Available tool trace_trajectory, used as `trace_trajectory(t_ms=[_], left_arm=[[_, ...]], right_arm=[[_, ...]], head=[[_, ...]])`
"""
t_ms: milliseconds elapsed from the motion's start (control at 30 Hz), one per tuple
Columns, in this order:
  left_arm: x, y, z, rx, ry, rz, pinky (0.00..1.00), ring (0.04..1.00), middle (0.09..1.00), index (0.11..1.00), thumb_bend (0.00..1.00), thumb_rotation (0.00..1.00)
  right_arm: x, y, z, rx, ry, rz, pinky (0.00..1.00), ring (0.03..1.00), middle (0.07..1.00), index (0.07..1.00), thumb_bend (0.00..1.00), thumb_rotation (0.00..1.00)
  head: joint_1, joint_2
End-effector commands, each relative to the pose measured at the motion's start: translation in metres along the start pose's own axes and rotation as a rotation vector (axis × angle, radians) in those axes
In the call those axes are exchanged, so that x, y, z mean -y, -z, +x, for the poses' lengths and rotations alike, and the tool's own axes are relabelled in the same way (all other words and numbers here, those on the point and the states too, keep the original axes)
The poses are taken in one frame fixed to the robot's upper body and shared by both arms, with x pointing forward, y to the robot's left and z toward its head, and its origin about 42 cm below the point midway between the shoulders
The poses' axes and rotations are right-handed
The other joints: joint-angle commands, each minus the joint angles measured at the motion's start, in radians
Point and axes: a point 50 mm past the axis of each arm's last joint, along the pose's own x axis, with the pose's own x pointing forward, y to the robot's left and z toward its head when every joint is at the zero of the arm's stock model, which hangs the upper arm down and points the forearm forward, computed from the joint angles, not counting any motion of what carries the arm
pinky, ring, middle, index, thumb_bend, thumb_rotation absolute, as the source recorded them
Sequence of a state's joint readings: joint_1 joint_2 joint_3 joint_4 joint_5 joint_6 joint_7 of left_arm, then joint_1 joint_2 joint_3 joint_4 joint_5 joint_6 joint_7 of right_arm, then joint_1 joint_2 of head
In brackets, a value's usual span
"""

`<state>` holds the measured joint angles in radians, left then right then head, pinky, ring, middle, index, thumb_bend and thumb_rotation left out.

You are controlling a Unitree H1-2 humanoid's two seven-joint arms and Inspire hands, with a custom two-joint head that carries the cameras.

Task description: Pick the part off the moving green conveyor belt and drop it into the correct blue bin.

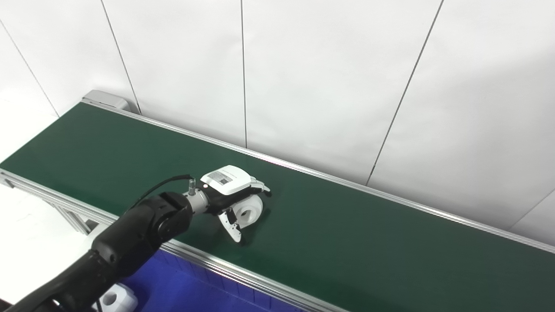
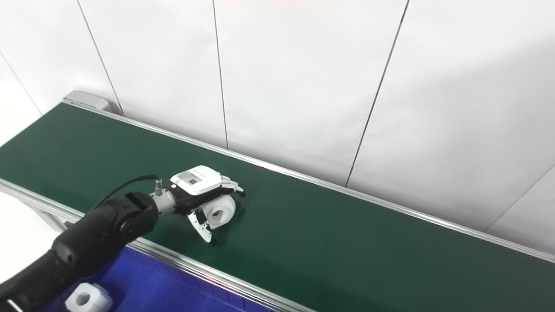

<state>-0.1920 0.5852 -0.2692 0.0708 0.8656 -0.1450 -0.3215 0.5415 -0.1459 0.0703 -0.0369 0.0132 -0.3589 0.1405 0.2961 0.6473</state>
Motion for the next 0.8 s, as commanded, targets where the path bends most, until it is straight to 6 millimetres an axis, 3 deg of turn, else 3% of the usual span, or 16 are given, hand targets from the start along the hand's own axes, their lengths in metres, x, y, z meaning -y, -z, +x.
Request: trace_trajectory(t_ms=[0,133,267,333,367,500,767], left_arm=[[-0.009,0.012,-0.004,-0.035,-0.007,0.044,0.81,0.831,0.818,0.774,1.0,0.32],[-0.002,0.012,-0.001,-0.019,-0.041,0.052,0.64,0.67,0.681,0.676,0.97,0.18],[0.004,0.013,0.001,-0.017,-0.05,0.052,0.56,0.568,0.596,0.615,0.92,0.08],[0.006,0.013,0.002,-0.012,-0.063,0.042,0.5,0.49,0.508,0.516,0.59,0.02],[0.008,0.013,0.003,-0.003,-0.081,0.026,0.42,0.434,0.472,0.506,0.55,0.01],[0.012,0.01,0.004,0.027,-0.107,-0.006,0.33,0.379,0.438,0.506,0.53,0.0],[0.015,0.008,0.003,0.059,-0.131,-0.013,0.31,0.366,0.436,0.5,0.52,0.0]], right_arm=[[-0.003,-0.017,0.008,0.08,-0.015,-0.002,1.0,0.957,0.954,1.0,0.78,1.0],[-0.003,-0.018,0.009,0.079,-0.017,-0.002,1.0,0.955,0.949,1.0,0.78,1.0],[-0.003,-0.017,0.009,0.078,-0.016,-0.002,1.0,0.954,0.948,1.0,0.79,1.0],[-0.003,-0.017,0.009,0.077,-0.016,-0.003,1.0,0.95,0.947,1.0,0.8,1.0],[-0.003,-0.017,0.009,0.076,-0.017,0.0,1.0,0.948,0.947,1.0,0.81,1.0],[-0.003,-0.018,0.009,0.077,-0.021,-0.002,1.0,0.951,0.947,1.0,0.81,1.0],[-0.003,-0.018,0.009,0.075,-0.02,-0.002,1.0,0.952,0.942,1.0,0.81,1.0]], head=[[0.0,-0.001],[-0.001,0.002],[0.0,0.003],[0.001,0.003],[0.001,0.003],[-0.001,0.007],[0.0,0.011]])
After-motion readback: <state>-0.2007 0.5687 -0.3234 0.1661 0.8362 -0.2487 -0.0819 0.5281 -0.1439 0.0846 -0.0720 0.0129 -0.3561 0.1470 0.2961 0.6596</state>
